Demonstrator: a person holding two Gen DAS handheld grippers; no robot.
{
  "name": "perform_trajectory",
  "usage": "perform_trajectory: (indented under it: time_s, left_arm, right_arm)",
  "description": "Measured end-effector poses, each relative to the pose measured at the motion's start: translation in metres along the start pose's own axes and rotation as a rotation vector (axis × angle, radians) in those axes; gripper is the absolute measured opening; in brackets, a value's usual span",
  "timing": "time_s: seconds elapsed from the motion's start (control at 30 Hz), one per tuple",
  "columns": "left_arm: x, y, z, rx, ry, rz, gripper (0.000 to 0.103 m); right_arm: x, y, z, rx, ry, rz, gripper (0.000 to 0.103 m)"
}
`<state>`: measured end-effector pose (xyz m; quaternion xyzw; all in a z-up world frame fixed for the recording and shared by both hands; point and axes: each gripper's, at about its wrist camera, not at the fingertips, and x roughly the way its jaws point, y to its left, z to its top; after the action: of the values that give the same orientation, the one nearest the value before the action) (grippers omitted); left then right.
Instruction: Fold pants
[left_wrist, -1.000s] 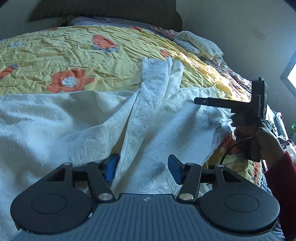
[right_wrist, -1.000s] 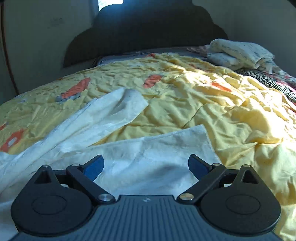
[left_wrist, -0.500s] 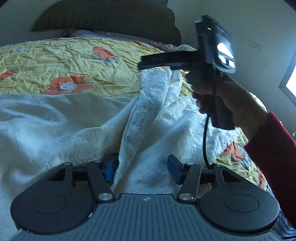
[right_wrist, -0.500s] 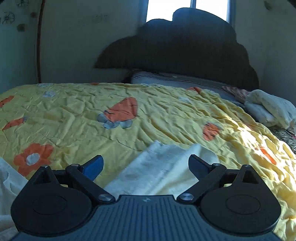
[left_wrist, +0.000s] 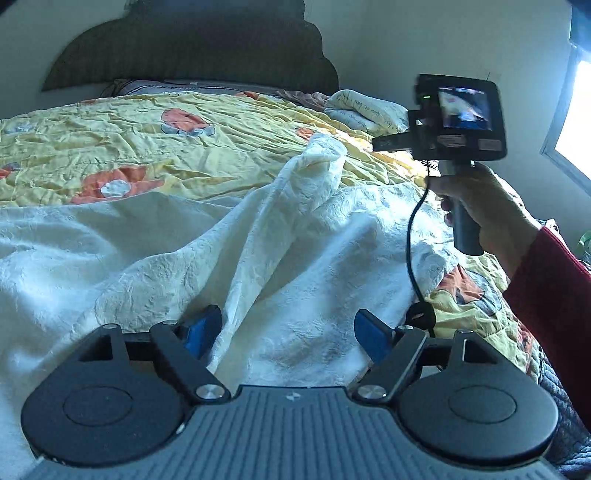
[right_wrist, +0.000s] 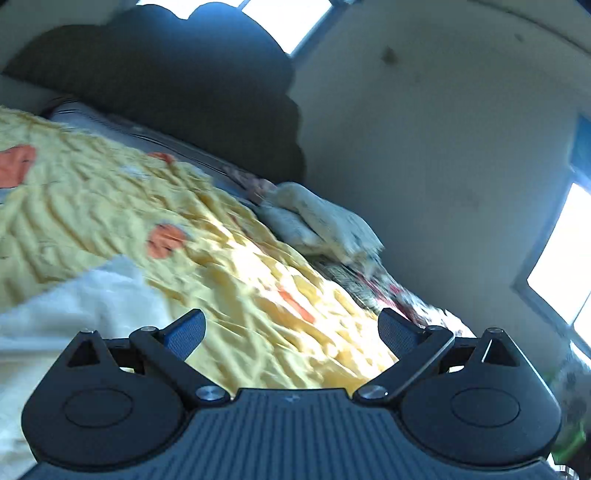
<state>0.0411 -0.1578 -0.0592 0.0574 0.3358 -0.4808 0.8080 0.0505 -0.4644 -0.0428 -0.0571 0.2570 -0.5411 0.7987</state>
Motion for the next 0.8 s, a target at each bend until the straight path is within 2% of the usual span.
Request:
perform_trajectory:
  time_s: [0.1, 0.17, 0.23, 0.3, 0.37, 0.43, 0.47, 0.53, 0.63, 0.67, 0.73, 0.77, 0.8]
  left_arm:
    - [0.001, -0.001, 0.000, 0.009, 0.000, 0.003, 0.082]
    - [0.002, -0.002, 0.000, 0.015, -0.001, 0.004, 0.084]
    - [0.002, -0.003, -0.001, 0.018, -0.001, 0.001, 0.085]
    - [0.001, -0.003, -0.002, 0.021, -0.002, -0.005, 0.087]
    - [0.001, -0.003, -0.002, 0.019, -0.002, -0.011, 0.088]
    - [0.001, -0.002, -0.002, 0.015, -0.005, -0.017, 0.089]
    - [0.001, -0.001, -0.002, 0.013, -0.006, -0.022, 0.089]
    - [0.001, 0.000, -0.002, 0.008, -0.008, -0.032, 0.092]
    - [0.002, 0.001, -0.002, 0.002, -0.012, -0.043, 0.093]
    - [0.001, 0.002, -0.002, -0.002, -0.014, -0.048, 0.093]
    - [0.001, 0.005, -0.002, -0.019, -0.019, -0.061, 0.093]
    - [0.000, 0.007, -0.002, -0.028, -0.023, -0.069, 0.093]
    - [0.000, 0.009, -0.002, -0.040, -0.025, -0.077, 0.094]
  right_arm:
    - [0.012, -0.065, -0.007, 0.414, 0.103, 0.399, 0.100]
    - [0.021, -0.075, -0.007, 0.577, 0.170, 0.653, 0.100]
    - [0.026, -0.065, -0.002, 0.649, 0.220, 0.834, 0.100]
    - [0.029, -0.037, 0.008, 0.689, 0.272, 0.991, 0.100]
    - [0.036, -0.009, 0.016, 0.746, 0.341, 1.112, 0.100]
    - [0.044, 0.014, 0.022, 0.758, 0.404, 1.196, 0.100]
    - [0.043, 0.026, 0.028, 0.722, 0.411, 1.195, 0.099]
    - [0.033, 0.052, 0.043, 0.530, 0.391, 1.092, 0.099]
    - [0.016, 0.099, 0.056, 0.154, 0.290, 0.859, 0.099]
    - [0.013, 0.118, 0.056, 0.042, 0.265, 0.808, 0.099]
    - [0.019, 0.141, 0.053, -0.046, 0.294, 0.792, 0.080]
    - [0.026, 0.148, 0.049, -0.060, 0.328, 0.782, 0.055]
    - [0.027, 0.149, 0.047, -0.056, 0.312, 0.762, 0.047]
